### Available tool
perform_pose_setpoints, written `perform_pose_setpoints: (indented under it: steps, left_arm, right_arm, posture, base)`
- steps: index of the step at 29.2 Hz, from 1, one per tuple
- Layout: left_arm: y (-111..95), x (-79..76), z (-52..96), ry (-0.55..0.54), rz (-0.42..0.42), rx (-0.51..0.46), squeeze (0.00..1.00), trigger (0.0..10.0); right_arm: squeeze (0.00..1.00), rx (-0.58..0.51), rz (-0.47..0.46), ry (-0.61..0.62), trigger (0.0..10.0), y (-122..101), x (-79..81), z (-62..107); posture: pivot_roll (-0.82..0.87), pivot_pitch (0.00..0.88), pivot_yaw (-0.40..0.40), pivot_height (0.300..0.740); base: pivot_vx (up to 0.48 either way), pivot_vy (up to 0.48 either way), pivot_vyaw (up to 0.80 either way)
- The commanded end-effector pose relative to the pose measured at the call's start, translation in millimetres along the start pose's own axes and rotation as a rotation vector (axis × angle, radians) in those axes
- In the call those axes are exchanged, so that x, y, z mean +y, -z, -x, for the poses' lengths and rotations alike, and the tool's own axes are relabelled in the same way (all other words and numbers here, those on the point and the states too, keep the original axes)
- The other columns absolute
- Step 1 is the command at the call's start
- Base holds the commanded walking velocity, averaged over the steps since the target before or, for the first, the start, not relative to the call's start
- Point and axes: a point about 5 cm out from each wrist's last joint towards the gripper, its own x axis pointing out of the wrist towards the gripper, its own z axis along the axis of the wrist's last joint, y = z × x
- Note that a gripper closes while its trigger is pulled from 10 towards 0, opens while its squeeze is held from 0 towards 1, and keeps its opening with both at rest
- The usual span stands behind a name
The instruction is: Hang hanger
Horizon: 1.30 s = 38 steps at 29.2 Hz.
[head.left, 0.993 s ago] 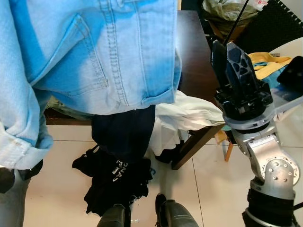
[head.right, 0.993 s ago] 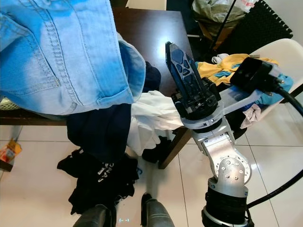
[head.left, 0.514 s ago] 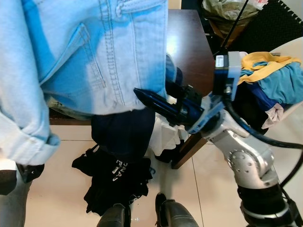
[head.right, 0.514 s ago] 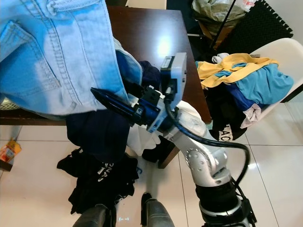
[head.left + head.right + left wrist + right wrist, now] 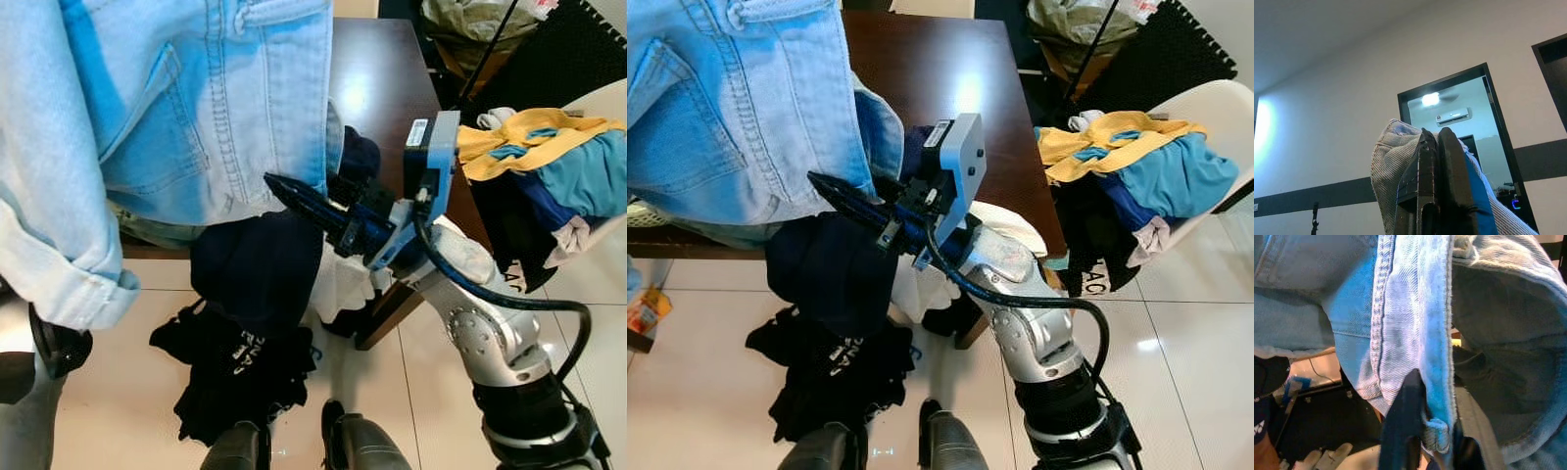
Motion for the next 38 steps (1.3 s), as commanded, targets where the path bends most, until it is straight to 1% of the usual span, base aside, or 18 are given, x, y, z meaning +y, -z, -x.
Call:
perform_pose_setpoints:
  steps: [1,7,13,17,18,19,20,21,22,23,25,27,28,32,33,36,37,38]
  left_arm:
    - [-5,-3.0,-4.3,0.018,-0.017,-0.019,0.00,10.0]
    - [-4,-2.4,-3.9,0.012,-0.018,-0.015,0.00,10.0]
    - [8,11.5,9.7,-0.128,-0.077,0.076,0.00,10.0]
    - [16,17.7,15.8,-0.194,-0.113,0.136,0.00,10.0]
    - [27,26.4,24.6,-0.287,-0.157,0.223,0.00,10.0]
    - [27,26.4,24.6,-0.287,-0.157,0.223,0.00,10.0]
    - [40,36.6,36.6,-0.399,-0.207,0.325,0.00,10.0]
    - [40,36.6,36.6,-0.399,-0.207,0.325,0.00,10.0]
    - [57,53.0,60.0,-0.591,-0.297,0.490,0.00,10.0]
    - [57,53.0,60.0,-0.591,-0.297,0.490,0.00,10.0]
    - [73,68.2,92.7,-0.807,-0.410,0.675,0.00,10.0]
    - [73,68.2,92.7,-0.807,-0.410,0.675,0.00,10.0]
    - [84,69.1,105.6,-0.861,-0.455,0.766,0.00,10.0]
    - [95,65.7,112.0,-0.866,-0.476,0.828,0.00,10.0]
    - [107,61.1,115.4,-0.855,-0.502,0.878,0.00,10.0]
    - [118,57.9,110.3,-0.879,-0.562,0.869,0.00,10.0]
    - [118,57.9,110.3,-0.879,-0.562,0.869,0.00,10.0]
    - [118,60.0,107.7,-0.912,-0.575,0.832,0.00,10.0]
  right_arm:
    - [0.00,-0.013,-0.012,0.030,0.0,2,-3.4,4.2]
    - [0.00,-0.037,-0.021,0.060,0.0,0,-7.7,5.7]
    - [0.00,-0.165,0.059,0.349,0.0,-30,-49.8,30.6]
    - [0.00,-0.188,0.102,0.425,0.0,-38,-59.5,37.9]
    - [0.00,-0.213,0.164,0.515,0.0,-49,-69.8,46.1]
    - [0.00,-0.213,0.164,0.515,0.0,-49,-69.8,46.1]
    - [0.00,-0.229,0.236,0.613,0.0,-61,-79.7,55.2]
    - [0.00,-0.229,0.236,0.613,0.0,-61,-79.7,55.2]
    - [0.00,-0.245,0.321,0.710,0.0,-76,-89.5,67.6]
    - [0.00,-0.245,0.321,0.710,0.0,-76,-89.5,67.6]
    - [0.00,-0.263,0.417,0.816,0.0,-94,-98.6,83.0]
    - [0.00,-0.263,0.417,0.816,0.0,-94,-98.6,83.0]
    - [0.00,-0.291,0.444,0.868,0.0,-103,-102.4,89.5]
    - [0.00,-0.315,0.467,0.900,0.0,-109,-103.9,91.7]
    - [0.00,-0.331,0.500,0.921,0.0,-114,-104.2,91.0]
    - [0.00,-0.264,0.741,0.865,0.0,-115,-91.0,69.5]
    - [0.00,-0.264,0.741,0.865,0.0,-115,-91.0,69.5]
    - [0.00,-0.228,0.867,0.828,0.0,-114,-84.0,60.1]
  posture:
    - [0.02,0.094,0.016,0.740]
    - [0.02,0.094,0.016,0.740]
    - [0.02,0.092,0.016,0.740]
    - [0.02,0.093,0.018,0.740]
    - [0.01,0.096,0.020,0.740]
    - [0.01,0.096,0.020,0.740]
    - [0.01,0.098,0.020,0.740]
    - [0.01,0.098,0.020,0.740]
    - [0.01,0.101,0.018,0.740]
    - [0.01,0.101,0.018,0.740]
    - [0.01,0.103,0.015,0.740]
    - [0.01,0.103,0.015,0.740]
    - [0.01,0.103,0.015,0.740]
    - [0.01,0.103,0.013,0.740]
    - [0.01,0.104,0.012,0.740]
    - [0.01,0.104,0.012,0.740]
    - [0.01,0.104,0.012,0.740]
    - [0.01,0.104,0.012,0.740]
  base:
    - [0.000,0.000,0.00]
    - [0.000,0.000,0.00]
    - [0.000,0.000,0.00]
    - [0.000,0.000,0.00]
    - [0.000,0.000,0.00]
    - [0.000,0.000,0.00]
    - [0.000,0.000,0.00]
    - [0.000,0.000,0.00]
    - [0.000,0.000,0.00]
    - [0.000,0.000,0.00]
    - [0.000,0.000,0.00]
    - [0.000,0.000,0.00]
    - [0.000,0.000,0.00]
    - [0.000,0.000,0.00]
    - [0.000,0.000,0.00]
    - [0.000,0.000,0.00]
    - [0.000,0.000,0.00]
    - [0.000,0.000,0.00]
